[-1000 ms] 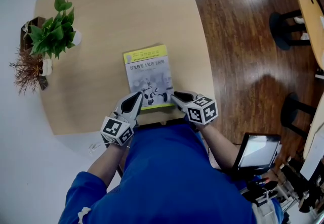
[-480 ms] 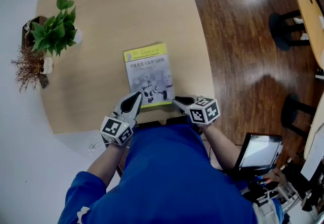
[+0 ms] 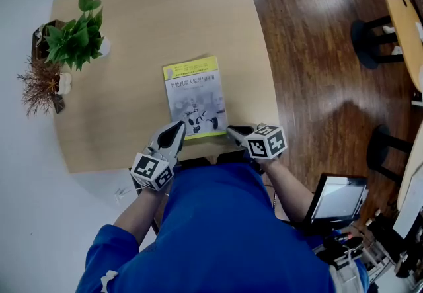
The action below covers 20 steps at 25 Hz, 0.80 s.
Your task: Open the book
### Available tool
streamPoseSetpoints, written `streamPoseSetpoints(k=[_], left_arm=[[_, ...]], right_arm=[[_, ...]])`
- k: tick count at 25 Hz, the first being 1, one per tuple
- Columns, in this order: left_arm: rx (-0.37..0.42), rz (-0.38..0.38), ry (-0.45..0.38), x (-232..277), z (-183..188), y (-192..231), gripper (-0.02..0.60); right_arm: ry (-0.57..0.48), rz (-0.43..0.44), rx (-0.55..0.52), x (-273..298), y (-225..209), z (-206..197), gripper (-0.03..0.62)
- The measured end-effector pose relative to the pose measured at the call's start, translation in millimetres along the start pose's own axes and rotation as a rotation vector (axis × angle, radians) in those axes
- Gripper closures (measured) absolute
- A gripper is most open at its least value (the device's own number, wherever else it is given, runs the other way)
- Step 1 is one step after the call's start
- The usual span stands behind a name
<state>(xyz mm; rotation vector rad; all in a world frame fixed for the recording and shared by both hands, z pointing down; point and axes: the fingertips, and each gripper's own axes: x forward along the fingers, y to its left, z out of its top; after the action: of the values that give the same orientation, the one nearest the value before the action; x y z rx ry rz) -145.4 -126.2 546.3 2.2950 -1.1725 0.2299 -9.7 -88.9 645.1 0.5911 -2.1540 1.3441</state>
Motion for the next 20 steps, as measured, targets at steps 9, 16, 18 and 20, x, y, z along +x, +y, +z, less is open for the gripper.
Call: streamPoseSetpoints(k=[9, 16, 18, 20], left_arm=[[-0.002, 0.013, -0.014, -7.4, 1.0, -0.3, 0.575], [-0.004, 0.017, -0.020, -8.8, 0.8, -1.1, 0.575], [-0.003, 0.016, -0.023, -9.0, 1.6, -1.4, 0.575], [-0.002, 0.015, -0.026, -9.7, 2.2, -1.9, 0.575]], right_arm=[[-0.007, 0.012, -0.004, -0.6, 2.6, -0.3, 0.580], [-0.001, 0.035, -0.004, 0.2, 5.3, -4.2, 0.574], [-0.005, 0.035, 0.001, 0.7, 5.2, -4.4, 0.574], [-0.005, 0.028, -0.004, 0.0, 5.5, -4.1, 0.574]])
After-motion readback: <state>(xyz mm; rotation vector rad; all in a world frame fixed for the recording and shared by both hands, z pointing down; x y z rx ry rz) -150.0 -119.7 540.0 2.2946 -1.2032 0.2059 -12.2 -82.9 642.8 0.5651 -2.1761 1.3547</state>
